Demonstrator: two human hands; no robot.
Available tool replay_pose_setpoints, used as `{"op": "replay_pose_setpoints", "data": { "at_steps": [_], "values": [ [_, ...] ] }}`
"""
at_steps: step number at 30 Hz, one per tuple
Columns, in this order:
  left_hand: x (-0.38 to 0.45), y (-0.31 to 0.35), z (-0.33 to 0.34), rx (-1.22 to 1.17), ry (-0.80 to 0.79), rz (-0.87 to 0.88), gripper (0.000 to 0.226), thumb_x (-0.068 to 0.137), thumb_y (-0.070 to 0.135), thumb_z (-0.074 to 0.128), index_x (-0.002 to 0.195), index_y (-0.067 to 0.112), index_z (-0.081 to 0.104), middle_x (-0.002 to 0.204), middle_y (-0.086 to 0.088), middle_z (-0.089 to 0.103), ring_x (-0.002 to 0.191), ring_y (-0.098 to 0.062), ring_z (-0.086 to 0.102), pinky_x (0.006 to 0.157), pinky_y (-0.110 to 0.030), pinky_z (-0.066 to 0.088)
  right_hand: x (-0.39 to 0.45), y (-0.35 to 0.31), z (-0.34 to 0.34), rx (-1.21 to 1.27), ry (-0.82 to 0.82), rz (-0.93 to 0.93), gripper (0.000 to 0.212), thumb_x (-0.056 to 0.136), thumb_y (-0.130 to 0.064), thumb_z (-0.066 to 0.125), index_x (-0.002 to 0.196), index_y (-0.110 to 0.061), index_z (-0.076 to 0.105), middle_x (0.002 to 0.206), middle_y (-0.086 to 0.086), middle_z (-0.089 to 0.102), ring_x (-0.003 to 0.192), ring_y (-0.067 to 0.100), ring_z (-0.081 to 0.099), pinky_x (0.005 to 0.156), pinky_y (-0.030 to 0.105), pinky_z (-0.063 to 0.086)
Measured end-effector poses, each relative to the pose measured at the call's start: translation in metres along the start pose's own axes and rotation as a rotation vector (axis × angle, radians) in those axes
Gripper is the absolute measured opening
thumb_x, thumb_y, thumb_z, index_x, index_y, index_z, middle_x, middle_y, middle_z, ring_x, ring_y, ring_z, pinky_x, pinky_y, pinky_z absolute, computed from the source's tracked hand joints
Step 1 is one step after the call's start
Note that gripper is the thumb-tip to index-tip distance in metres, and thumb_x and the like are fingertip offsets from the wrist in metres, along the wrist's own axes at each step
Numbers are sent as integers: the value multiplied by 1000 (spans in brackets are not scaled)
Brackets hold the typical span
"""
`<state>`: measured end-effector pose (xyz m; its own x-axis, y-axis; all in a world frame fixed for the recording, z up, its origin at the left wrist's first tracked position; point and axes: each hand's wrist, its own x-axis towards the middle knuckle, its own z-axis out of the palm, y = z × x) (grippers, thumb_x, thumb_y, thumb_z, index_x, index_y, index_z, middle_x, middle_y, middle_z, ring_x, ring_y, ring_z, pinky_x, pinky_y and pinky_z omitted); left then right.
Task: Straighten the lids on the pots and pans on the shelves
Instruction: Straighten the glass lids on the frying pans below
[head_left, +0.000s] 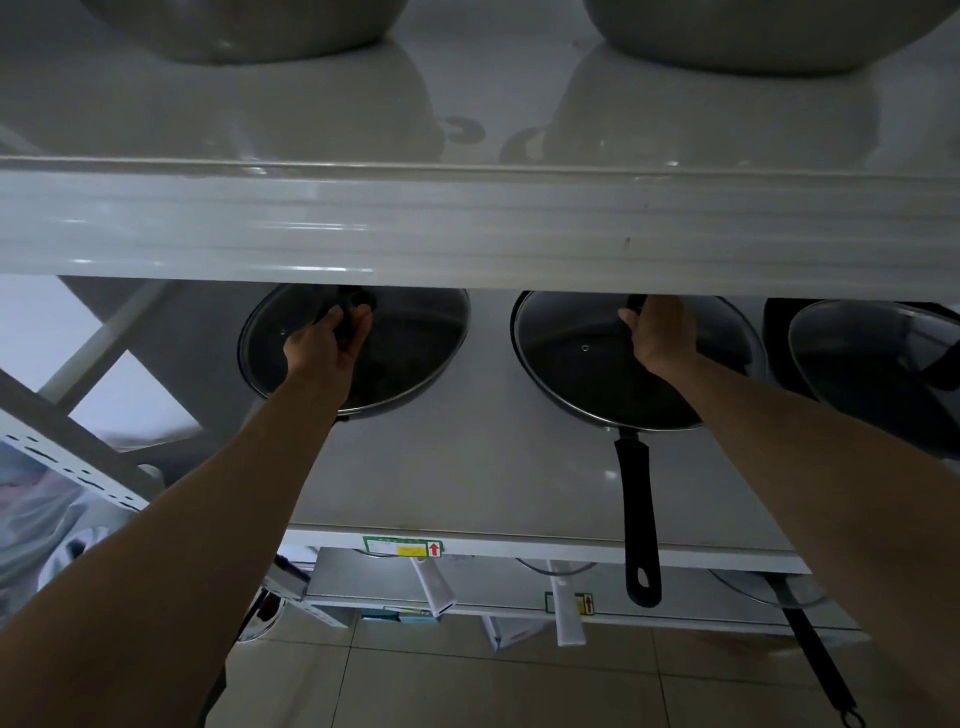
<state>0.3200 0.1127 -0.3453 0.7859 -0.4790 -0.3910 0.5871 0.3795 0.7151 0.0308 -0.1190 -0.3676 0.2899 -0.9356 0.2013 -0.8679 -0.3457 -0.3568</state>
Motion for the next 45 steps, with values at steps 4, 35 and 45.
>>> {"op": "replay_pose_setpoints", "data": {
  "at_steps": [4,35,45],
  "values": [
    [1,-2,-1,-10,-8,14,4,91,-6,58,90,-2,61,93,-22,69,71,-27,74,69,-36,63,2,-1,3,53,30,26,36,95,-30,56,101,6,59,104,26,63,102,42,60,88,45,45],
    [10,-15,-1,68,-15,161,13,93,-1,54,81,2,60,77,-12,68,52,-14,68,56,-24,57,23,7,10,-11,15,-29,58,94,-37,56,126,10,42,128,31,53,119,44,51,95,47,42],
    [10,-7,-3,189,7,165,17,92,0,54,76,5,59,66,-10,67,44,-11,60,46,-21,52,17,6,12,-10,26,-33,55,94,-34,57,122,12,45,124,32,55,117,44,52,95,46,42]
  ]
}}
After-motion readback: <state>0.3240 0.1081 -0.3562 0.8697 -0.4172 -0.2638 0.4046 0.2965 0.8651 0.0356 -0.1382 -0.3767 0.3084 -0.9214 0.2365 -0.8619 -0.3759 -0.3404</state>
